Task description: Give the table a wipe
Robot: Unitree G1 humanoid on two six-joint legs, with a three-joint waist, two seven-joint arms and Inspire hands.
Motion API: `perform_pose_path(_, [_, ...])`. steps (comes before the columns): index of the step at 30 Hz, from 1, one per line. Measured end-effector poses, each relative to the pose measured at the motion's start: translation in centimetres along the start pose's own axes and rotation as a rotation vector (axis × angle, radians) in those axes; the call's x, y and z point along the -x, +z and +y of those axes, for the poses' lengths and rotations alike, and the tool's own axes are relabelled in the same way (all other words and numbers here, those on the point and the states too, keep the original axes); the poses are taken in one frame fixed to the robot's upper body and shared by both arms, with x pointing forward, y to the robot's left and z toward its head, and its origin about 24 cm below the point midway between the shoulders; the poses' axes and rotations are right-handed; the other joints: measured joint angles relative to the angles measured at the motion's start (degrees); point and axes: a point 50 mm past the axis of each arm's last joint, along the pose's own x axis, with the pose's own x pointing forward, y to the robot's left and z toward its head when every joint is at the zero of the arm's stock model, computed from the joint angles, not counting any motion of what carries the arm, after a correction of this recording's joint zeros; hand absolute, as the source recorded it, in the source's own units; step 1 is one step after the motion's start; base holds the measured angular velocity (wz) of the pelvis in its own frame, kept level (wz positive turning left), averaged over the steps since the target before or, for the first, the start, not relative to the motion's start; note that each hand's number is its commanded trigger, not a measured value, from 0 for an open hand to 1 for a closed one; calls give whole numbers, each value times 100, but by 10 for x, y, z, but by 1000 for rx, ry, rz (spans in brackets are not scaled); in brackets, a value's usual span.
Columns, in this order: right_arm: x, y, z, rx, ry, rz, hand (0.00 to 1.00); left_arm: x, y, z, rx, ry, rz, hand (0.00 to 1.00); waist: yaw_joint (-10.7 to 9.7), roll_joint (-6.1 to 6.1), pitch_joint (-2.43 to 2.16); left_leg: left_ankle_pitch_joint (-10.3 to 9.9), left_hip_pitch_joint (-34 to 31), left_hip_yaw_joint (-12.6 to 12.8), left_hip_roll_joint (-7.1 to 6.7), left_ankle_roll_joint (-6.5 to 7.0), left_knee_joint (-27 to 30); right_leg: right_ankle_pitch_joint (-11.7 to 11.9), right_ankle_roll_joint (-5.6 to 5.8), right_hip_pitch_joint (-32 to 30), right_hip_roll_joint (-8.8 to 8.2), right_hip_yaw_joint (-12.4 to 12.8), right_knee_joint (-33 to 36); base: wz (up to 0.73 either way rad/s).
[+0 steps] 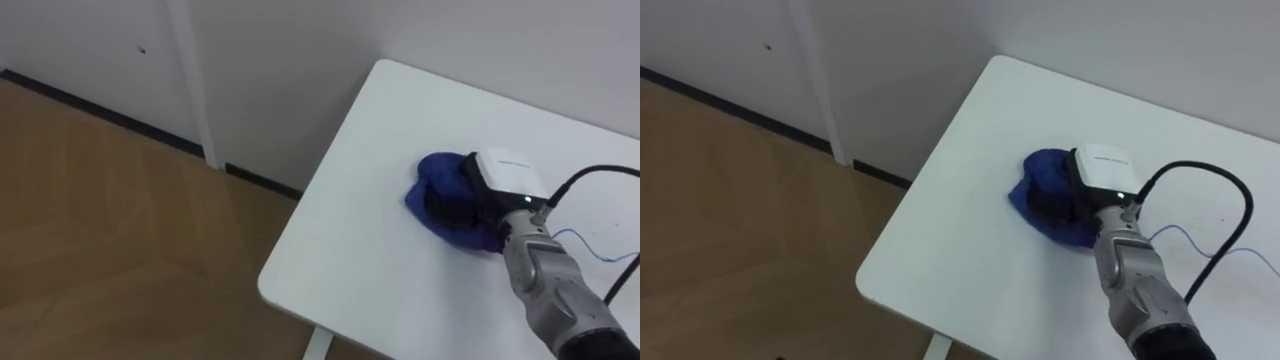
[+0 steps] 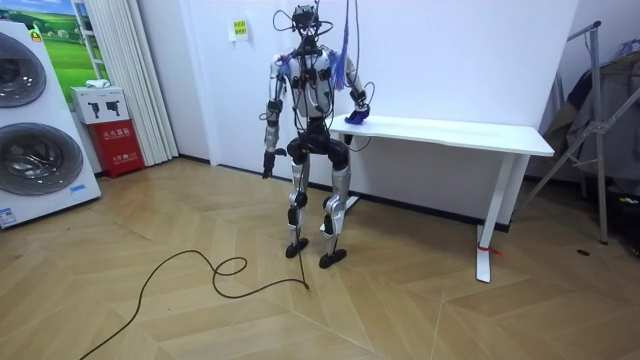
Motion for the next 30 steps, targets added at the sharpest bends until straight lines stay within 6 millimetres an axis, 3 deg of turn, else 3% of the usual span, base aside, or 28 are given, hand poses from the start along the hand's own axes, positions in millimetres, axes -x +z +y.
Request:
perform_pose_path(3, [4,7,10,-101,27,15,100,0,0,0,-1,12,0,0,-58,63,-3,-4,120,13,12,4,-37,0,0,90,13,59,-10,-4])
perform_pose_path(4, [5,12,14,-141,38,21,100,1,-1,-1,0,15,4,0,-49,113,-21,-10,165,70,26,8,-57,0,1,110,20,94,-9,-26])
perform_pose_path(7, [4,20,18,-207,53,31,100,1,0,-7,-3,5,1,0,-30,215,-21,-12,245,236,54,9,-116,0,1,101,30,212,5,-27])
perform_pose_path(10, [2,21,17,-259,54,47,100,1,0,-8,2,5,1,0,9,232,-24,-15,242,355,91,5,-105,2,-3,10,44,302,87,-18])
perform_pose_path(15, [3,3,25,-401,56,103,100,5,-15,-7,28,19,37,0,-242,188,-44,-30,181,284,56,22,-85,0,-1,10,10,222,75,11])
perform_pose_path(17, [7,-20,26,-451,11,186,100,8,-26,-4,66,32,67,0,-496,153,-59,-17,98,147,-8,44,-10,-19,31,17,-48,103,73,35])
perform_pose_path(18, [10,-30,27,-460,1,223,100,9,-31,-4,75,36,82,0,-528,143,-67,-14,94,133,-11,50,-11,-23,37,24,-58,82,72,23])
perform_pose_path(20, [28,-75,30,-481,-40,388,100,13,-48,4,123,71,131,0,-689,130,-77,-14,138,106,-58,71,-16,-43,74,102,-99,0,68,16])
perform_pose_path(21, [34,-87,31,-489,-49,433,100,14,-53,6,133,82,144,0,-744,120,-85,-16,149,86,-68,77,-18,-50,86,125,-109,-28,70,15])
perform_pose_path(23, [65,-132,37,-506,-96,628,100,18,-67,13,174,123,186,0,-917,78,-125,-28,170,94,-78,103,-17,-59,101,157,-127,-27,74,7])
perform_pose_path(26, [104,-168,46,-517,-131,815,100,20,-74,17,199,152,207,0,-1077,26,-147,-36,240,144,-65,109,-45,-59,101,200,-114,49,76,-9])
perform_pose_path(30, [132,-183,55,-518,-132,909,100,16,-64,20,207,159,175,0,-1246,-29,-133,-61,354,245,-29,103,-75,-61,103,267,-93,125,83,-13])
